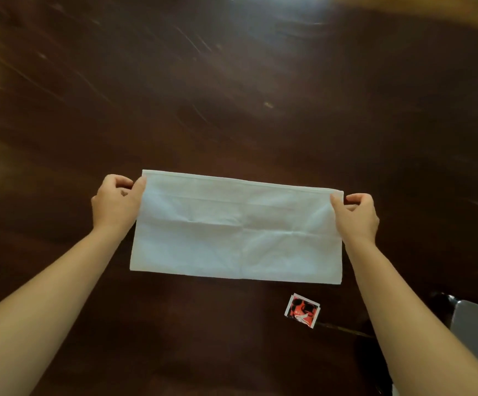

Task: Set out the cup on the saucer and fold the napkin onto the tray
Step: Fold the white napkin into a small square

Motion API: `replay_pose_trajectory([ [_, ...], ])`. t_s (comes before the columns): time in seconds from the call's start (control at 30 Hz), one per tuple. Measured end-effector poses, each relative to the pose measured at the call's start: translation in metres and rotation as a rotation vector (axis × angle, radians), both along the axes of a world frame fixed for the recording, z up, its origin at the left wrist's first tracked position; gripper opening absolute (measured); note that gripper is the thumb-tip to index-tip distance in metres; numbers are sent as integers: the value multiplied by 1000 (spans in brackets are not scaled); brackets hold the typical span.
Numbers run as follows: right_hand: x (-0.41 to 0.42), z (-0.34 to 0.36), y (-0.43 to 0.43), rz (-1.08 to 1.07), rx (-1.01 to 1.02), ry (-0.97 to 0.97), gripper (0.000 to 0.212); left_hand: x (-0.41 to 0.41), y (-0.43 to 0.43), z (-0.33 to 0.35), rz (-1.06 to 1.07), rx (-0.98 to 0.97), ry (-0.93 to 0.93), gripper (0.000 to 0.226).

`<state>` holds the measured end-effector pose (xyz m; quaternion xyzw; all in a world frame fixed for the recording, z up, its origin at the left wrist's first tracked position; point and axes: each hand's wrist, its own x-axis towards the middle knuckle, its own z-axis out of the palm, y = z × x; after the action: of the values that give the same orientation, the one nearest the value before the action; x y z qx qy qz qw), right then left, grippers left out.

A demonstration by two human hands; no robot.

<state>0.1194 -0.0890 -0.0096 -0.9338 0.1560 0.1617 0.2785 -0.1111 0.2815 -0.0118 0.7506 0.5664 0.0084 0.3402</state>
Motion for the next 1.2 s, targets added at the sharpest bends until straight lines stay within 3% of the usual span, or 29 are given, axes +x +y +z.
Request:
replay_pose_trajectory([
  [0.13, -37, 8, -33, 136, -79, 71, 51, -49, -32, 4, -21, -21, 36, 33],
  [0.27, -80, 15, -53, 86, -154, 166, 60, -82, -74, 7, -101, -12, 125, 37],
  [0.43, -107, 23, -60, -144, 53, 257, 32, -92, -101, 24, -80, -26, 159, 51],
  [0.53, -109, 27, -63, -419, 327, 354, 31, -96, -112, 33, -455, 203, 312, 67],
  [0.63, -109, 38, -65, -598, 490, 319, 31, -107, -128, 32, -851, 256, 339, 73],
  [0.8, -108, 82, -64, -675, 473, 95, 13, -148, -160, 18, -1006, 175, 438, 78],
  [0.93, -109, 131, -36, -444, 429, -79, 6, -172, -185, 10, -1008, 168, 410, 80],
  [1.13, -168, 165, 59, 291, 311, -315, 8, -172, -188, 12, -1020, 136, 432, 81],
  [1.2, -209, 157, 88, 510, 357, -273, 6, -172, -185, 16, -1023, 95, 411, 78],
])
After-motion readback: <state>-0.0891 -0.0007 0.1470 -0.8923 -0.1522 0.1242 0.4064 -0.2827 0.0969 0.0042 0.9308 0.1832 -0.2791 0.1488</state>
